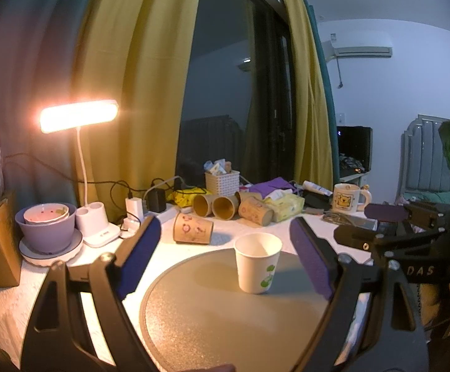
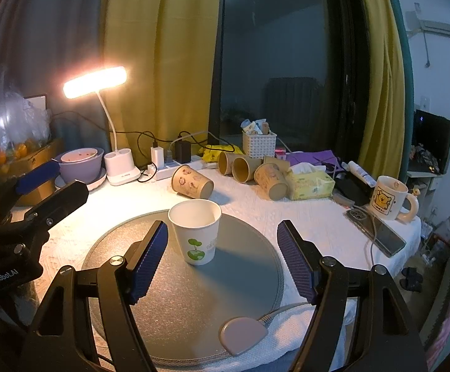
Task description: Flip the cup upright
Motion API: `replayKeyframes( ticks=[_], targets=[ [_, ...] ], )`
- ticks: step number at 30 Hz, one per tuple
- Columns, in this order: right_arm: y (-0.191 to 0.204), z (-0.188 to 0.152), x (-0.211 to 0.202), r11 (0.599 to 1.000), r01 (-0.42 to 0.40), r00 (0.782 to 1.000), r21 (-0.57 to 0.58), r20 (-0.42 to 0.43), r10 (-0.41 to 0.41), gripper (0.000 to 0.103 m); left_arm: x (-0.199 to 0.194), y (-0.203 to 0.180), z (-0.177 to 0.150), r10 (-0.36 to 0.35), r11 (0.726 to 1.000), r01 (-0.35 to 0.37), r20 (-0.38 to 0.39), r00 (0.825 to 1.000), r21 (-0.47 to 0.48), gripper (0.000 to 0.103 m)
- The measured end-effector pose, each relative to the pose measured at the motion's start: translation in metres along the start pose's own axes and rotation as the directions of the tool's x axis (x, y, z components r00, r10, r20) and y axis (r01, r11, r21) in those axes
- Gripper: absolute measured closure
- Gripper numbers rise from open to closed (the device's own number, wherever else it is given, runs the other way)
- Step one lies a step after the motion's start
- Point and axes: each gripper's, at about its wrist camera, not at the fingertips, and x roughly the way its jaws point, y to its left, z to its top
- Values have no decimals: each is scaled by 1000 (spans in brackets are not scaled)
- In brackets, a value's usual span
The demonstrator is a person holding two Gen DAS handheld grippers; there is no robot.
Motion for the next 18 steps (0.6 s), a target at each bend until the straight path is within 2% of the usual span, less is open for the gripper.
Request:
replayKeyframes(
  ticks=[18],
  targets=[
    [-3, -3, 4, 1000, 0, 1000, 9, -7, 0, 27, 1, 0, -2, 7, 1000, -7, -8, 1000, -3, 17]
  ],
)
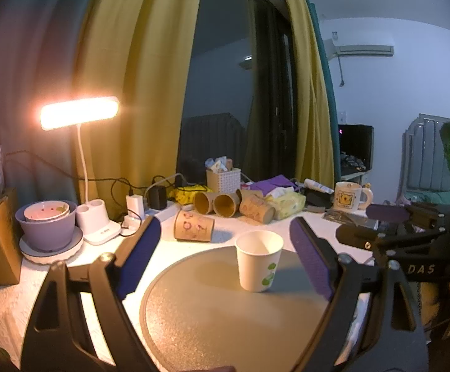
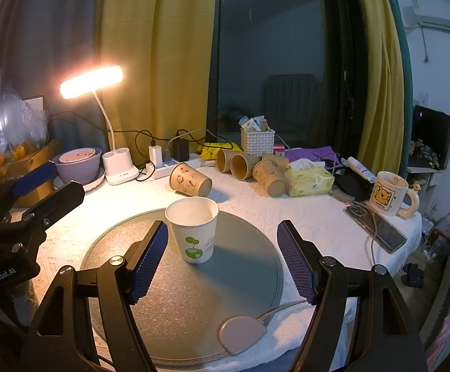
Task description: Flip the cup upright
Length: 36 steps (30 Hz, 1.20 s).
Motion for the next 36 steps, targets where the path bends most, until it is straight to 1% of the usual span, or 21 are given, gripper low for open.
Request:
replayKeyframes(
  ticks=[21, 36],
  targets=[
    [2, -3, 3, 1000, -11, 1000, 7, -16, 11, 27, 3, -5, -5, 3, 1000, -3, -18, 1000, -5, 17],
    [3, -6, 5, 1000, -17, 1000, 8, -22, 17, 27, 3, -6, -1, 6, 1000, -6, -17, 1000, -8, 17]
  ],
)
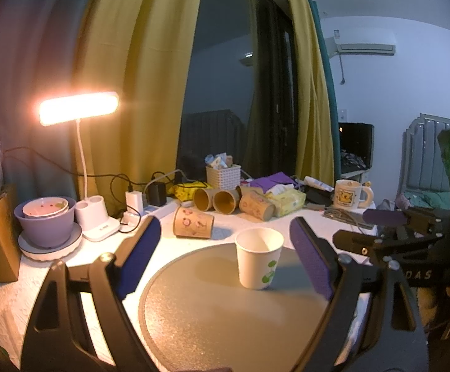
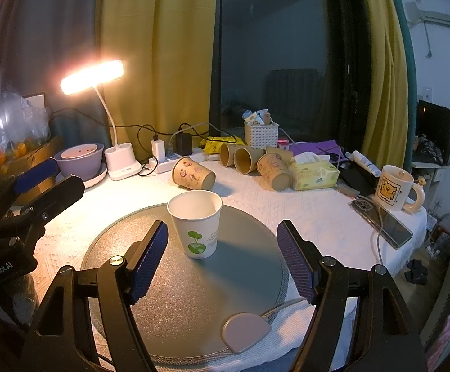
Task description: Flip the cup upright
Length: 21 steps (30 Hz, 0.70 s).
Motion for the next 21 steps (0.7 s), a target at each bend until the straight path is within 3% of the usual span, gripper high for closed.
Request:
replayKeyframes(
  ticks=[21],
  targets=[
    [0, 1, 1, 1000, 2, 1000, 2, -1, -2, 27, -1, -1, 0, 1, 1000, -1, 4, 1000, 1, 17]
  ],
)
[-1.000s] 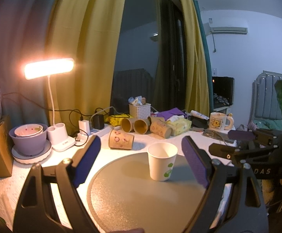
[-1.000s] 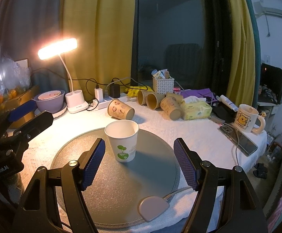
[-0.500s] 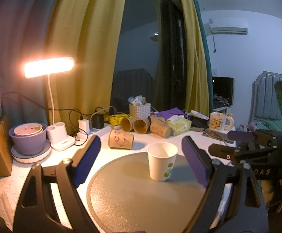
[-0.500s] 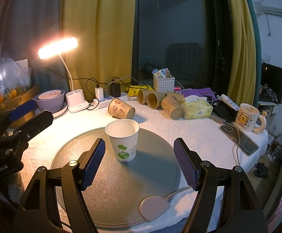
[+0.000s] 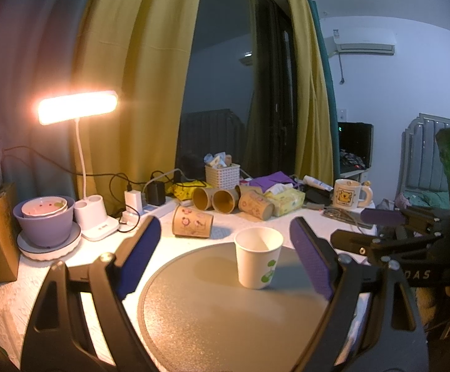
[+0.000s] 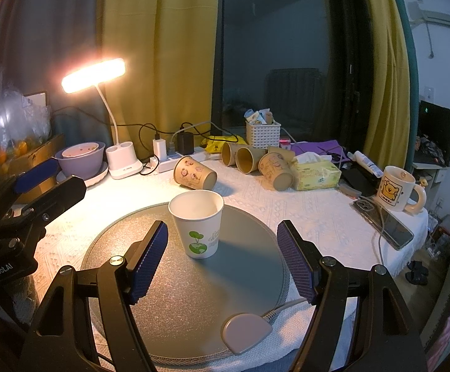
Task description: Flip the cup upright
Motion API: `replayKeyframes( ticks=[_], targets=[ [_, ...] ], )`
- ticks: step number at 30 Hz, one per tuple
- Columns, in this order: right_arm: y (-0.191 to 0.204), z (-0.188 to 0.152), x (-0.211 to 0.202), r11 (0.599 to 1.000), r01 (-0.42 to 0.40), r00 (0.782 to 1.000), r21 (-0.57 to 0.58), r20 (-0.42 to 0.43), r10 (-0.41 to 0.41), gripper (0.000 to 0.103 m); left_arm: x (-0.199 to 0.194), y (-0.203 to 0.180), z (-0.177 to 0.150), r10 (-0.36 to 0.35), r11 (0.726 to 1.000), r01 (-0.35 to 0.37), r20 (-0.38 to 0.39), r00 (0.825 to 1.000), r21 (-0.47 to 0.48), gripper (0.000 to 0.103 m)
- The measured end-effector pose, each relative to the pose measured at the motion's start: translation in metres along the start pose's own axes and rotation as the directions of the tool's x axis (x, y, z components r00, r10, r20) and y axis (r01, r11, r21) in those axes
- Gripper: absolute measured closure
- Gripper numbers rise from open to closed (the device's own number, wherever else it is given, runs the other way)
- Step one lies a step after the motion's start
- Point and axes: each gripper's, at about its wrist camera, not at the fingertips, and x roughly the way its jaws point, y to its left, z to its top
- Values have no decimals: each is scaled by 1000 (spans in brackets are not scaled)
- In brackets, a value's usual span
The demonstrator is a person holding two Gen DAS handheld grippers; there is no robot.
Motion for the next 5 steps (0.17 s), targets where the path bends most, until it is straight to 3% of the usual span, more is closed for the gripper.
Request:
replayKeyframes(
  ticks=[5],
  targets=[
    [0, 0, 0, 1000, 0, 1000, 0, 0, 0, 27, 1, -2, -1, -8, 1000, 8, 3, 1000, 1, 17]
  ],
)
